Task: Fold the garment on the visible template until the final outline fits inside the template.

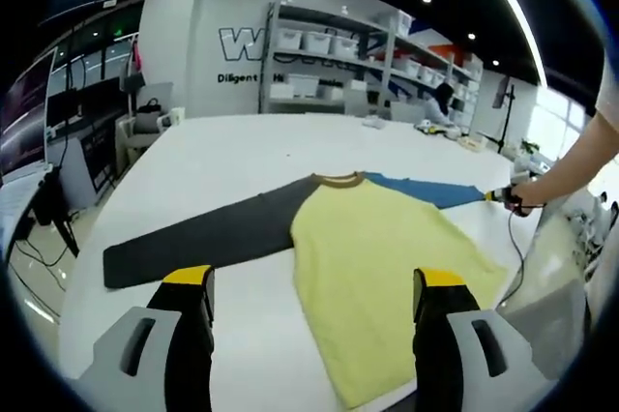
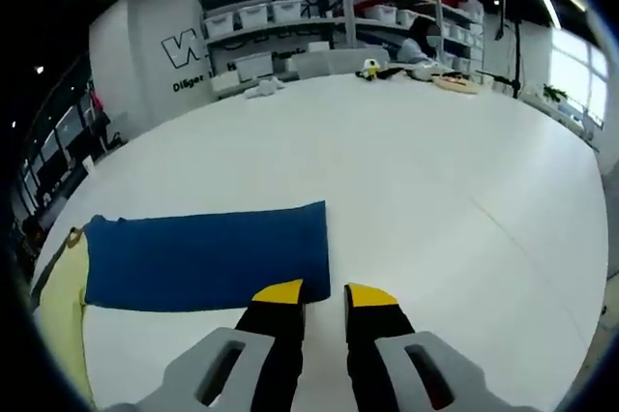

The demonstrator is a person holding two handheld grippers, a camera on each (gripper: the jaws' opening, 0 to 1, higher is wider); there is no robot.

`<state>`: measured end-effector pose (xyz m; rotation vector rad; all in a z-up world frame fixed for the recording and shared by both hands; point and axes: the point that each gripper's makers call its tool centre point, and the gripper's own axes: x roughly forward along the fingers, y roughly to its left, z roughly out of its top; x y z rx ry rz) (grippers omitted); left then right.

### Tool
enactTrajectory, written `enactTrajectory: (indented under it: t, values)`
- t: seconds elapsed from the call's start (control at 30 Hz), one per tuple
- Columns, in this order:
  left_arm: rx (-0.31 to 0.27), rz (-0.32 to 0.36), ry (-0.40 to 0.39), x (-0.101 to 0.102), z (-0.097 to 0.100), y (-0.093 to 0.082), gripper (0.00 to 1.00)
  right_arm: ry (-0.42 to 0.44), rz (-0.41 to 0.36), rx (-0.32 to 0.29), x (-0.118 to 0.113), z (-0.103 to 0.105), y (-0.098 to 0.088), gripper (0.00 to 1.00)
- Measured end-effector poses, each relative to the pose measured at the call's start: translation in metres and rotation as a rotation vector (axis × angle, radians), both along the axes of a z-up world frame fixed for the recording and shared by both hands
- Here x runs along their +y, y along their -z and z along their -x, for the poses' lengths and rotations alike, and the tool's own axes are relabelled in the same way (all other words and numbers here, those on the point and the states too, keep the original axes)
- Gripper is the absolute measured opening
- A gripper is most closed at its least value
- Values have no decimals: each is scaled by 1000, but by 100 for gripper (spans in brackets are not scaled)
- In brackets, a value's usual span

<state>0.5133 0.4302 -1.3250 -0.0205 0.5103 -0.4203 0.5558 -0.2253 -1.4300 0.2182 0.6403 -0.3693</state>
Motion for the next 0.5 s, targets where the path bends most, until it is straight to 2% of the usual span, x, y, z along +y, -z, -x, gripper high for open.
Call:
enactTrajectory:
  t: [0.1,0.27,0.4,0.47,0.5]
  values:
    - [1,-3,1,1,0,0,84,-24,5,8,2,-3,1,1]
    - [8,-8,1,3,4,2,84,-39,14,17,4,-8,0,0]
    - [6,-3,-3,4,5,1,84,-71,28,-16,11,-16,-15,0]
    - [-1,5,-1,2,4,-1,86,-96,45,-38,18,-22,-27,0]
    - [-5,5,1,1,4,-2,87,-112,52,-75,22,-30,-39,0]
